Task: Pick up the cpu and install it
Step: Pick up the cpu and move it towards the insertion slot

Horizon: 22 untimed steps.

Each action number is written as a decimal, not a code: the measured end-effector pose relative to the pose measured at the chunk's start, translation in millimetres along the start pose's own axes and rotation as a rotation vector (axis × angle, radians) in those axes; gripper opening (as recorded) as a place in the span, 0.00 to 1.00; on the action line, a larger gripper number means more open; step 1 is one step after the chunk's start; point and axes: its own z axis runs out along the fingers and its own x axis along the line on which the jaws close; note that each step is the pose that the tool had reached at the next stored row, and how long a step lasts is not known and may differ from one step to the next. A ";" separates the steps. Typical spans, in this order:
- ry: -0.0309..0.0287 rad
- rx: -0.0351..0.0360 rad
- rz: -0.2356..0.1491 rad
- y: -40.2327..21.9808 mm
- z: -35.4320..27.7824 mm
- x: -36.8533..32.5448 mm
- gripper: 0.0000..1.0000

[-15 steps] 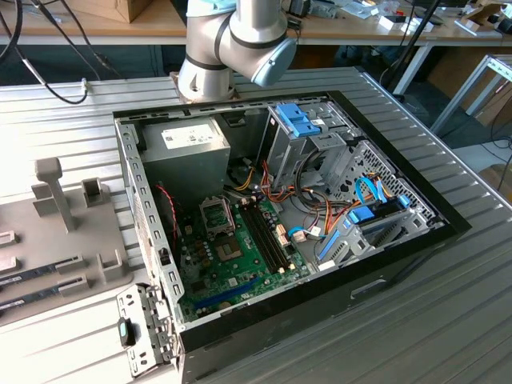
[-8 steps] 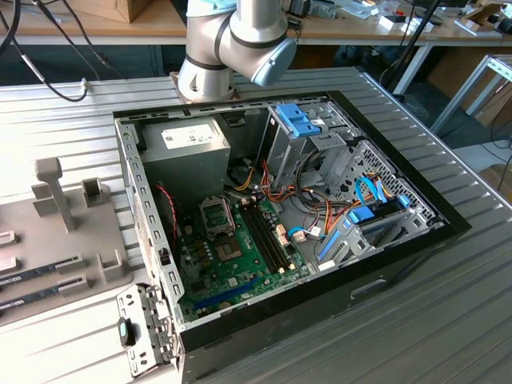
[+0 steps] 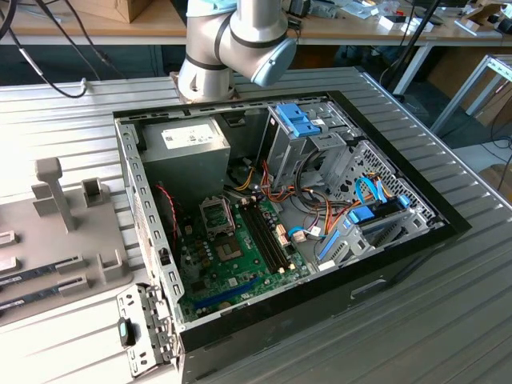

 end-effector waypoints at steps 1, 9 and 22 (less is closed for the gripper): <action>0.0000 0.0000 0.000 0.0 -1.0 0.0 0.47; 0.0001 0.0000 0.000 0.2 -12.0 -0.3 0.47; 0.0000 -0.0001 0.000 0.4 -30.4 -0.8 0.47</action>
